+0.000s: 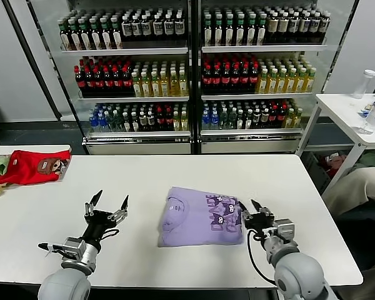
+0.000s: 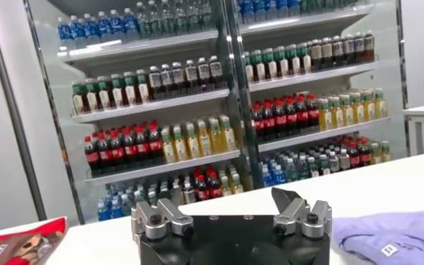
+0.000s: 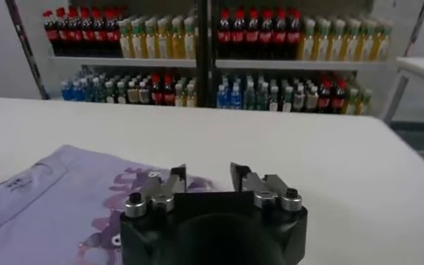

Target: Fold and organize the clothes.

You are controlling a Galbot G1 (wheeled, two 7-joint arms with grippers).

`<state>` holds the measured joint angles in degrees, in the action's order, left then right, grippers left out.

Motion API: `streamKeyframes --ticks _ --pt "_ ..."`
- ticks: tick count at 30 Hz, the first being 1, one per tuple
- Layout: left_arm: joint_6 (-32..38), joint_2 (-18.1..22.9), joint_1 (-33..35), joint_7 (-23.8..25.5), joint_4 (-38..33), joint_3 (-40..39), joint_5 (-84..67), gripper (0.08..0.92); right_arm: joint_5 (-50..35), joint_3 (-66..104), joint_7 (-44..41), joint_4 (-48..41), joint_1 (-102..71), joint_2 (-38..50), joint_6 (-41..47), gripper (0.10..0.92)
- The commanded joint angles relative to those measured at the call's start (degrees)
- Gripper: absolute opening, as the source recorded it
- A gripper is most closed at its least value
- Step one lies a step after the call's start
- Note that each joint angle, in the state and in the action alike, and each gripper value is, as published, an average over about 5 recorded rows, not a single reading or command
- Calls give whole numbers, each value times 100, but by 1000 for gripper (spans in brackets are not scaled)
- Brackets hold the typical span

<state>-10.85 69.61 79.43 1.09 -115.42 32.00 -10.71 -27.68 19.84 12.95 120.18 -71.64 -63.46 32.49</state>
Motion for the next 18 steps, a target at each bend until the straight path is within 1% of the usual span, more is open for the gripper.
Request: streamKeyframes --ticks 1,4,9,12,18 --pt "345 108 -180 193 258 -90 96 823 969 563 -367 194 -277 120 -385 548" --pt "658 124 -319 342 408 -96 145 823 1351 724 -496 -54 -165 93 -740 634" --pt "957 121 -606 402 634 -107 248 823 1613 958 -697 -273 29 56 -1028 775" --pt "1097 151 -785 422 778 -134 329 823 1705 1003 -781 -384 141 35 -1124 815" --pt "1264 232 -930 520 974 -159 412 823 1760 1010 -805 -588 232 -9 -1205 822"
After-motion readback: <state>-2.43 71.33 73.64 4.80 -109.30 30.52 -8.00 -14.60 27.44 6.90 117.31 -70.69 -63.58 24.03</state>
